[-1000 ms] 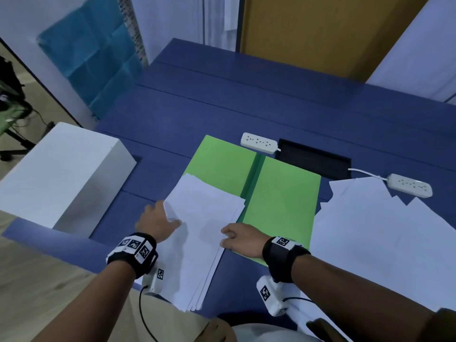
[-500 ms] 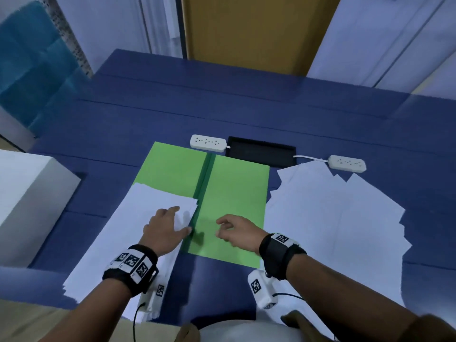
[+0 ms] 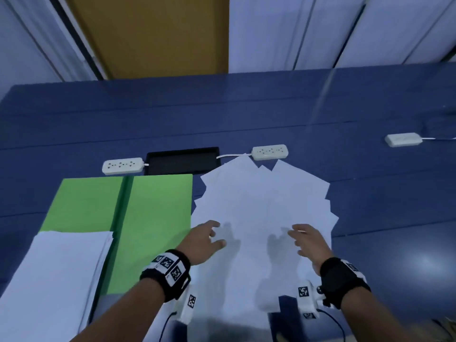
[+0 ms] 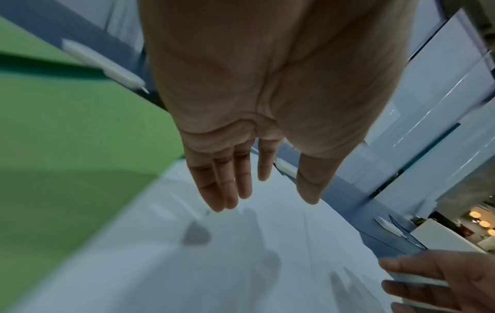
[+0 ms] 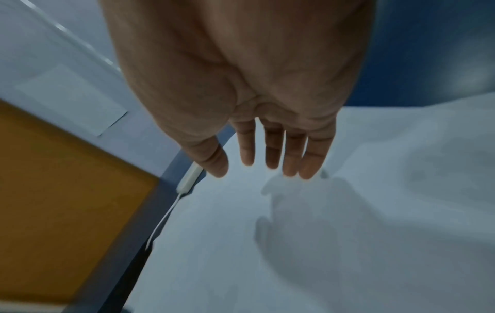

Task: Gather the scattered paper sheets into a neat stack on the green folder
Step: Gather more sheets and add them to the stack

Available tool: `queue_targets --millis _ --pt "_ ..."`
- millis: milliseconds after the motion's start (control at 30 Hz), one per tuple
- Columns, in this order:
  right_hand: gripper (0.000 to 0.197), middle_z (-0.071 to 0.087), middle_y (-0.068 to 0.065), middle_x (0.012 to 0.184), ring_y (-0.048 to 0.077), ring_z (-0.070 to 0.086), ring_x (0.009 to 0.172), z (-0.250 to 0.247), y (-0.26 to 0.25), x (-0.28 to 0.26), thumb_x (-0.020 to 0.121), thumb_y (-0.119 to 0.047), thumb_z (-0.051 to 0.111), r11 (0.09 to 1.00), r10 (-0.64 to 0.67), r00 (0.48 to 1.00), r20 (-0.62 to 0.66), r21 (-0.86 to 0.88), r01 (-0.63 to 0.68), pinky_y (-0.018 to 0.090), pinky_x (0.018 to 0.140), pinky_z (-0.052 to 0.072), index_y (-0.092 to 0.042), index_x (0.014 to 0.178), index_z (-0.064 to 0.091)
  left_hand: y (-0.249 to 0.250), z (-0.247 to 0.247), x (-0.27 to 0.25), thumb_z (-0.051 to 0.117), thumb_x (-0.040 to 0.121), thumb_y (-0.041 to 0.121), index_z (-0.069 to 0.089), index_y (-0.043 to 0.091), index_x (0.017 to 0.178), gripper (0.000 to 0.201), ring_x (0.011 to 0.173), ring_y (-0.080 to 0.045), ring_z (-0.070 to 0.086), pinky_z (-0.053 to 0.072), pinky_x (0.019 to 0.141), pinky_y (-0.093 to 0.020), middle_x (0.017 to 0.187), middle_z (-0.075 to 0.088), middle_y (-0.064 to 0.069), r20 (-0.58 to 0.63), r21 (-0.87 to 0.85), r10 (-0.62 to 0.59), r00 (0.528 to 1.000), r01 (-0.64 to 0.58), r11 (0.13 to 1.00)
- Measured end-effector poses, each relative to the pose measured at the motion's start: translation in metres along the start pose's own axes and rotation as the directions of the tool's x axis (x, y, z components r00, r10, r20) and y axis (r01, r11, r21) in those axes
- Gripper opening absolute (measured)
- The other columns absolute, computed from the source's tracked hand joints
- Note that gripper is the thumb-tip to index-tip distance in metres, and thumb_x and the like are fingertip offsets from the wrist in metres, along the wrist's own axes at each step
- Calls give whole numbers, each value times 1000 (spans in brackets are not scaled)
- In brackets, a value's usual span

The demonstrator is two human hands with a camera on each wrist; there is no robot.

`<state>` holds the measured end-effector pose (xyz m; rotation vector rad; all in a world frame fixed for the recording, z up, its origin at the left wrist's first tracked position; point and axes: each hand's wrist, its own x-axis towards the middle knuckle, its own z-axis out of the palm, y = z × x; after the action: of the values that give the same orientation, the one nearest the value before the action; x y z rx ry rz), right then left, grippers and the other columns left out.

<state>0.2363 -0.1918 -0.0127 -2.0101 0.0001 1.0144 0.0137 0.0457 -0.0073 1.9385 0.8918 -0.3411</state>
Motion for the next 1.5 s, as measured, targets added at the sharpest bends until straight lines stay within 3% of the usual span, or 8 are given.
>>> queue_targets --millis 200,433,633,867,1067,1200,1333,1500 --pt "41 54 6 129 24 52 109 -53 38 22 98 -21 71 985 108 986 -130 151 -88 41 96 47 -14 135 54 77 83 57 79 83 56 26 25 159 97 142 -27 44 43 115 -43 161 35 -12 109 -189 -166 980 184 965" --pt "47 54 3 132 24 54 122 -60 60 39 93 -24 77 964 118 989 -83 249 -95 46 113 45 -18 134 54 109 125 74 85 64 64 1 31 159 131 131 -32 53 56 100 -43 160 29 -15 126 -249 -350 928 371 894" --pt "50 54 2 130 24 56 121 -62 64 42 91 -26 80 963 114 991 -76 255 -91 46 113 46 -18 134 56 128 141 69 82 86 43 6 8 159 111 99 -17 66 45 63 -20 129 60 -12 227 -338 -345 911 406 849" --pt "48 53 3 126 21 57 113 -66 62 41 93 -23 78 962 104 992 -64 261 -84 38 96 48 -17 135 54 132 150 74 82 79 53 34 13 150 95 138 -35 41 46 108 -46 150 33 -12 -103 -76 -389 916 382 921" --pt "49 52 7 133 24 54 120 -68 59 37 95 -20 76 954 109 992 -58 286 -88 39 100 46 -14 138 53 136 142 82 88 70 50 14 14 156 119 130 -37 49 52 105 -46 156 18 -11 -7 -290 -444 896 423 858" --pt "48 51 8 135 25 54 122 -68 58 37 95 -20 76 954 115 992 -59 285 -94 39 99 45 -14 137 53 135 143 88 88 50 55 16 19 151 128 120 -36 63 58 98 -49 144 46 -14 40 -364 -454 890 436 823" --pt "47 51 8 136 25 54 122 -67 58 39 95 -20 77 956 124 991 -53 274 -105 39 99 45 -16 135 53 137 146 86 88 77 35 15 10 152 108 104 -22 70 55 76 -33 106 59 -7 142 -437 -435 889 450 779" --pt "65 50 5 132 25 55 124 -69 62 43 94 -20 77 948 132 989 -63 298 -108 44 105 46 -21 148 41 142 144 81 85 84 32 13 6 154 103 100 -23 69 54 78 -33 128 58 -12 129 -373 -398 908 416 829"
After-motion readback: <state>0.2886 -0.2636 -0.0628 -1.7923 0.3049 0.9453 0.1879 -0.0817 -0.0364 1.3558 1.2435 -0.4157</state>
